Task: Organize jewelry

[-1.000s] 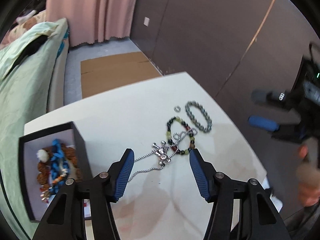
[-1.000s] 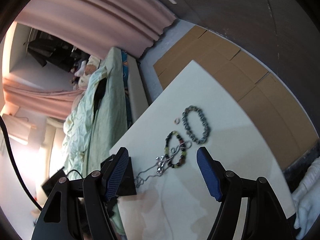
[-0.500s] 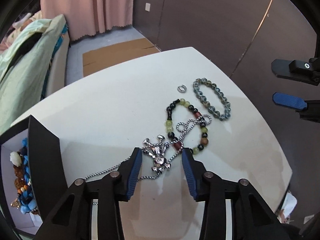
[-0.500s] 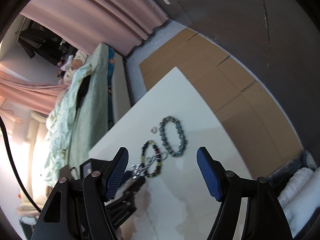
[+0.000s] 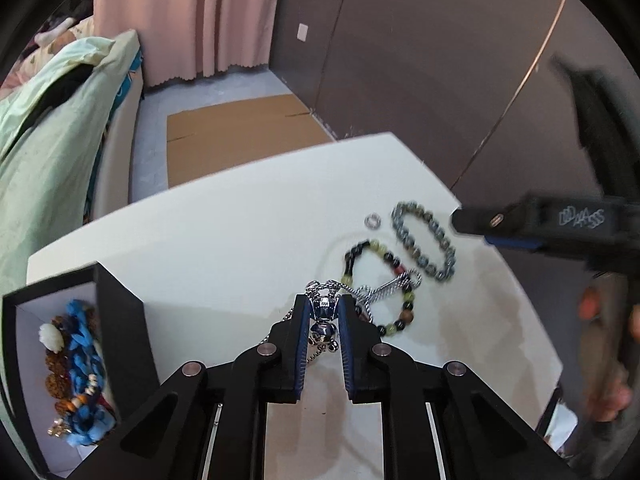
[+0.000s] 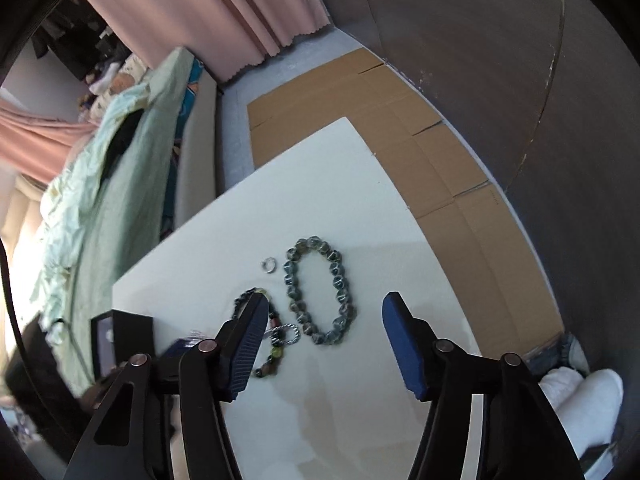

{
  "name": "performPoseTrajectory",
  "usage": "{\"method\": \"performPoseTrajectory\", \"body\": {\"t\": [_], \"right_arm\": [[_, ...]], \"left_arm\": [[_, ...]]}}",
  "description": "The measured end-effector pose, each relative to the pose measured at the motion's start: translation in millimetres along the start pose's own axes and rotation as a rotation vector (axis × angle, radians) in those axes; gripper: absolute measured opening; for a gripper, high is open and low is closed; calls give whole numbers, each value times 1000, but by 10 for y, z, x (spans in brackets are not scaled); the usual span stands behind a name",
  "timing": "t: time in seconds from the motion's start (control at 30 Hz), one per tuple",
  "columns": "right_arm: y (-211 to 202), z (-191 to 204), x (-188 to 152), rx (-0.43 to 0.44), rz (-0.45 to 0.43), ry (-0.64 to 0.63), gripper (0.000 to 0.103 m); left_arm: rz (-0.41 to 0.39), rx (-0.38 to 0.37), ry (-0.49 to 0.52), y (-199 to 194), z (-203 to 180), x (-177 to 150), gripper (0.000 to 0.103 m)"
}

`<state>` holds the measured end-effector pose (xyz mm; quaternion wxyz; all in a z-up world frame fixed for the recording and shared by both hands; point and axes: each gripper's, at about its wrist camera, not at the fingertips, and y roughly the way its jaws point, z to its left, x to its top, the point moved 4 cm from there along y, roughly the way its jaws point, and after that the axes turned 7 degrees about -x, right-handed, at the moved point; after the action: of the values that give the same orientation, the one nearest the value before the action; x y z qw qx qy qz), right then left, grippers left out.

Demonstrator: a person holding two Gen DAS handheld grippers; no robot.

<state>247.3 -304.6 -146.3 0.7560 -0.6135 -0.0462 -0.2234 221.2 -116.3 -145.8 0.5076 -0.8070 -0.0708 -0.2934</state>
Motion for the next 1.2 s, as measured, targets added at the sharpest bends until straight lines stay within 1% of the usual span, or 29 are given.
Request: {"method": "performPoseTrajectory", "body": {"t": [0.03,0.07,0.17,0.37,0.5,0.6,0.63,0.67,0.77,0.9,1.03,1.07,1.1,1.17,1.2], "right_arm": [[28,6,6,-17,2,-8,58],[47,16,10,-25,5,-12,53],[123,40,24,-48,20,-22,44],[208,93,32,-111,27,-59,40],[249,192,-8,-164,20,-113,37],[244,253,-38,-262,4,-172,25],[242,262,-48,-292,-2,-192,12],[234,277,-57,-308,-5,-211,10],[176,343,-117,-261,-2,-237,10],[-81,399,-138,-235,-75,-240,10],[-332,424,-155,-176,-137,-211,10],[-363,445,-144,-163,-147,-203,10],[-398,443,-148,-150,-154,-196,10],[-501,462,-169,-103,-176,-180,10],[-489,522,-155,-87,-183,-174,10]], "left_arm": [[-10,-11,-10,-45,14,31,15],[-18,-18,-16,-73,25,44,15],[-44,-33,-32,-164,53,127,15],[-87,-69,-81,-383,189,237,15],[-116,-87,-117,-526,280,268,15],[-143,-103,-140,-662,333,295,15],[-156,-106,-146,-720,348,308,15],[-167,-109,-149,-765,353,318,15],[-205,-114,-152,-933,361,356,15],[-261,-119,-154,-1174,352,396,15],[-316,-119,-151,-1427,344,409,15],[-326,-119,-150,-1478,344,408,9],[-337,-119,-148,-1533,349,415,0],[-363,-127,-150,-1659,348,426,0],[-376,-127,-150,-1721,352,429,0]]}}
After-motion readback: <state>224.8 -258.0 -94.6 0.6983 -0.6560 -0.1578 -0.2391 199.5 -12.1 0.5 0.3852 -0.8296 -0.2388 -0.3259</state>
